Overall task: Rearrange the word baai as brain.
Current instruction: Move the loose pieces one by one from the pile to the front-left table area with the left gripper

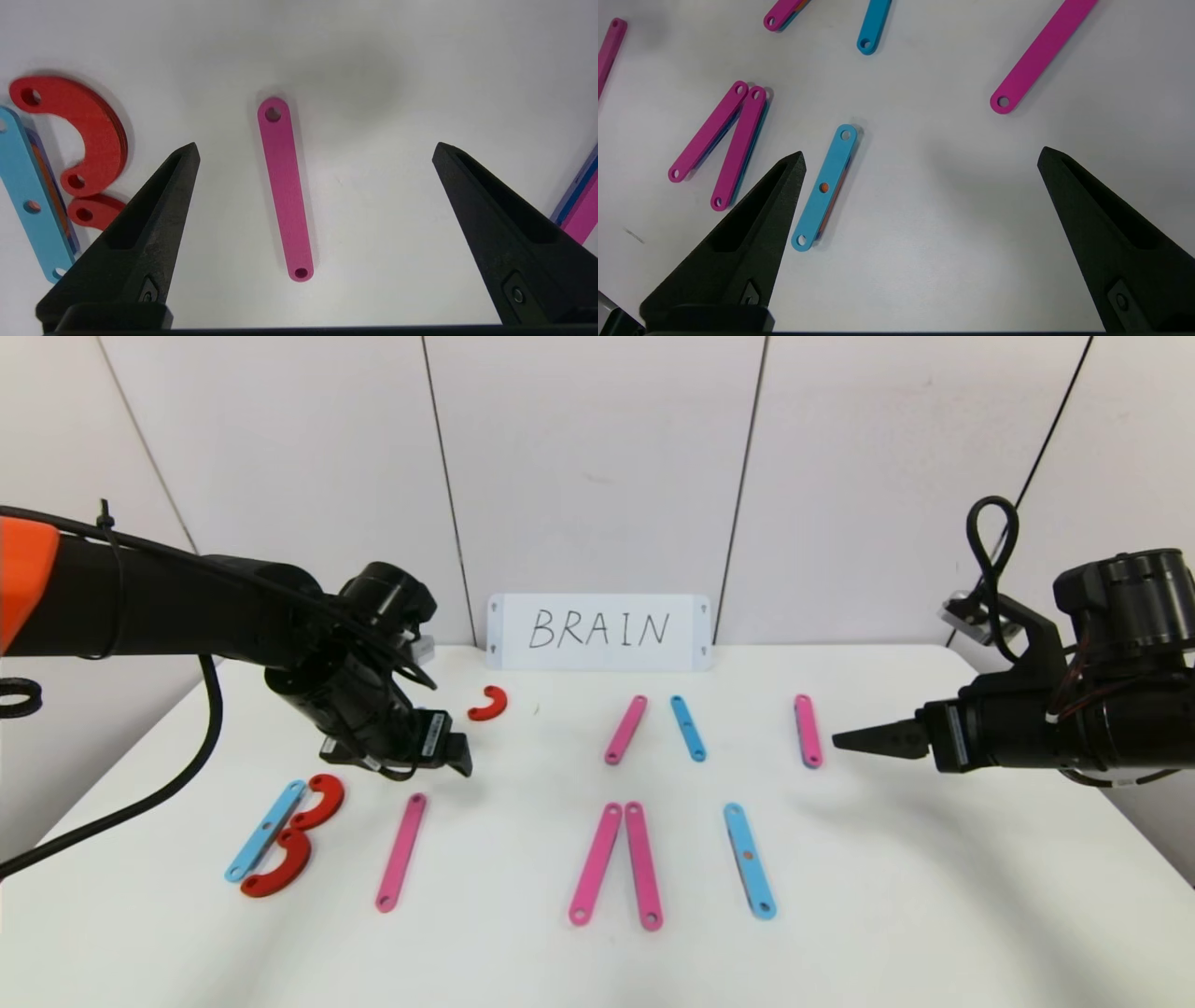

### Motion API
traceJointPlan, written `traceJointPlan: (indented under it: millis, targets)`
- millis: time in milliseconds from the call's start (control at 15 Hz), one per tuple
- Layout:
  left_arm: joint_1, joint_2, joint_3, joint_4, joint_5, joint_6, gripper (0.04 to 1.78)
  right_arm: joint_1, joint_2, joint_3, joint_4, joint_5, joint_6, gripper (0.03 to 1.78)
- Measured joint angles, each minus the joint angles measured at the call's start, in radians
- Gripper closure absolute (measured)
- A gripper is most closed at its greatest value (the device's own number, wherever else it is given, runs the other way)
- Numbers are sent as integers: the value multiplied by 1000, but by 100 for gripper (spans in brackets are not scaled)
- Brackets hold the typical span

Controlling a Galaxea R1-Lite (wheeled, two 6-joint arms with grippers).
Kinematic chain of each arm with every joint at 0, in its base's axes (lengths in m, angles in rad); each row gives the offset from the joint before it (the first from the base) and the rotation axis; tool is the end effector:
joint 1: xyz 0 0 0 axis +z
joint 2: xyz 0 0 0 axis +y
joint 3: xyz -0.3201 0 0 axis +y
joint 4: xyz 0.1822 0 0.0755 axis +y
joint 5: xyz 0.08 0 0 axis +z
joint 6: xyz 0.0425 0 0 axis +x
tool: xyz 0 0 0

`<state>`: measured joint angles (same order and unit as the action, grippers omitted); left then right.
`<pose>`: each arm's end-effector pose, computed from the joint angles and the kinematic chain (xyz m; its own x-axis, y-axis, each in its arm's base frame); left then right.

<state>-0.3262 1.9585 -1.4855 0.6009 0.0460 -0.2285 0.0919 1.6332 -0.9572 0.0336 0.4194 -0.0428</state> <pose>0.3568 -0.1186 0.1729 0.4658 -0.1090 -0.8781 0.1029 0.9923 -0.0686 0.2966 0.0447 0.1870 0.6526 0.4691 -0.5951 -0.4188 0.8778 0.2326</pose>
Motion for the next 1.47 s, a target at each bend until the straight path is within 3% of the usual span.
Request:
traceJointPlan:
  millis: [600, 1067, 1467]
  targets:
    - [1, 230, -347, -42, 0, 42, 8, -3, -14, 9, 0, 0, -1, 7]
    - [-2, 354, -387, -292, 10, 68, 8, -1, -17, 16, 0, 0, -2, 7]
    - [-2, 424, -395, -350, 57, 100, 8, 1, -19, 18, 0, 0, -3, 7]
